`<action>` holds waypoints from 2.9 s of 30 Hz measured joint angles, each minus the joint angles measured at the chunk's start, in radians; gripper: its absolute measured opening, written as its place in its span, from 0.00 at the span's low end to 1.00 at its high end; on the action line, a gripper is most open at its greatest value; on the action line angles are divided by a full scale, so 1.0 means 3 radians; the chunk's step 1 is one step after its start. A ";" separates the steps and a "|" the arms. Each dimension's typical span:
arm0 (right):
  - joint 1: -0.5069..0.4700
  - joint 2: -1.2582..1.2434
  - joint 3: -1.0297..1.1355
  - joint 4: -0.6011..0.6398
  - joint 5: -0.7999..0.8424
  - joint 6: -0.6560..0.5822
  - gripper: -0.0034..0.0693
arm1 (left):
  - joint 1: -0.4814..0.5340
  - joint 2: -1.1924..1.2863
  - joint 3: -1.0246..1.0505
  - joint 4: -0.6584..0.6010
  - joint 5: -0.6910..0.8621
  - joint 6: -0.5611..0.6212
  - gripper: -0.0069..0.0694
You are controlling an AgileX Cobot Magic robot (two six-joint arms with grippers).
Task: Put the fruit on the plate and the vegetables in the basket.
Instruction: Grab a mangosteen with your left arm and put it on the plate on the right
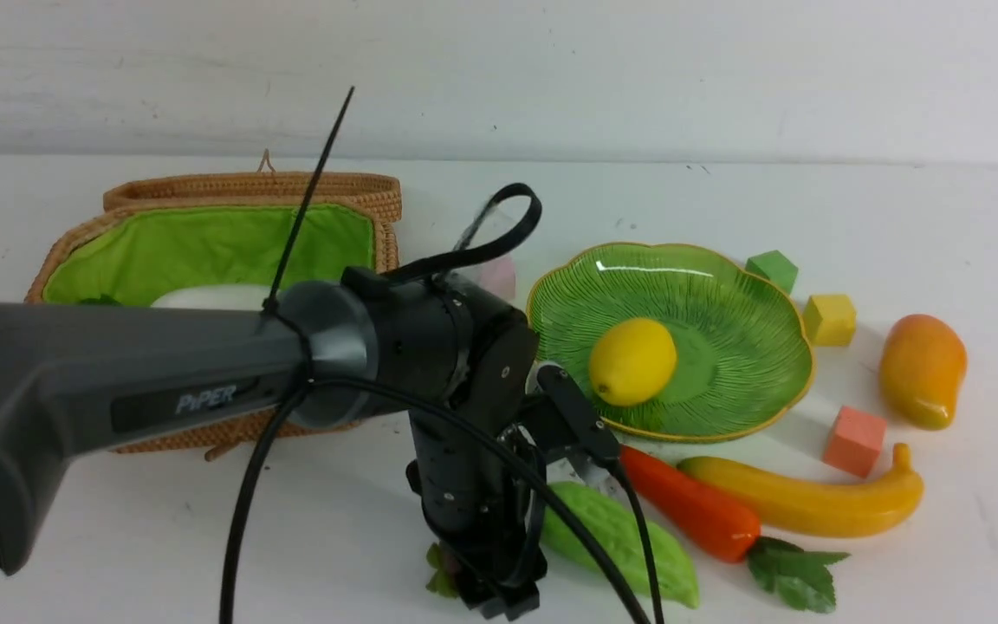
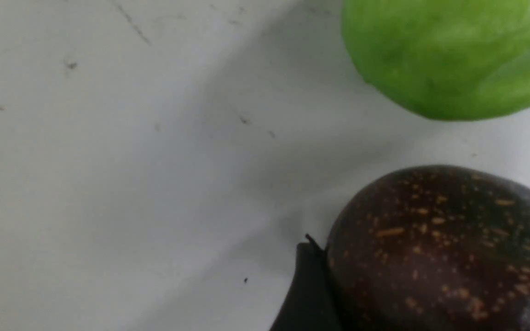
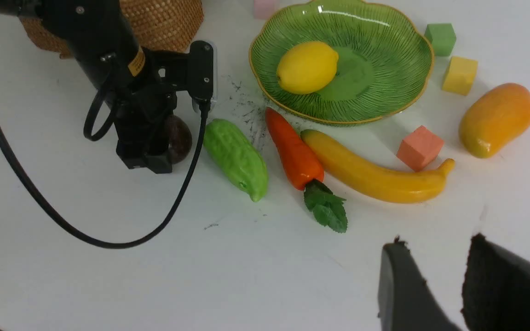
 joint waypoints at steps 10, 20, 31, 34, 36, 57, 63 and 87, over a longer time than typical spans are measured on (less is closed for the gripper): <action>0.0000 0.0000 0.0020 0.0007 -0.0012 0.0000 0.35 | 0.0000 -0.0112 -0.0562 0.0282 0.0561 -0.0263 0.81; 0.0000 0.0000 0.0020 -0.0040 -0.0477 0.0000 0.35 | 0.0000 0.0008 -0.1345 -0.0094 -0.0751 -0.0386 0.81; 0.0000 0.0000 0.0020 -0.0037 -0.0485 0.0000 0.35 | 0.0032 0.0523 -0.1566 -0.0001 -0.1407 -0.0365 0.81; 0.0000 0.0000 0.0020 -0.0029 -0.0485 0.0000 0.35 | 0.0078 0.0649 -0.1570 0.0019 -0.1735 -0.0365 0.81; 0.0000 0.0000 0.0020 -0.0026 -0.0478 0.0000 0.35 | 0.0106 0.0714 -0.1570 0.0024 -0.1918 -0.0365 0.81; 0.0000 0.0000 0.0020 -0.0026 -0.0409 0.0000 0.36 | 0.0132 0.0535 -0.1576 -0.0122 -0.1796 -0.0376 0.87; 0.0000 0.0000 0.0020 -0.0022 -0.0436 0.0000 0.37 | 0.0132 0.0436 -0.1585 -0.0283 -0.1756 -0.0376 0.87; 0.0000 0.0000 0.0020 0.0006 -0.0337 0.0000 0.37 | 0.0132 0.0432 -0.1585 -0.0653 -0.1685 -0.0347 0.96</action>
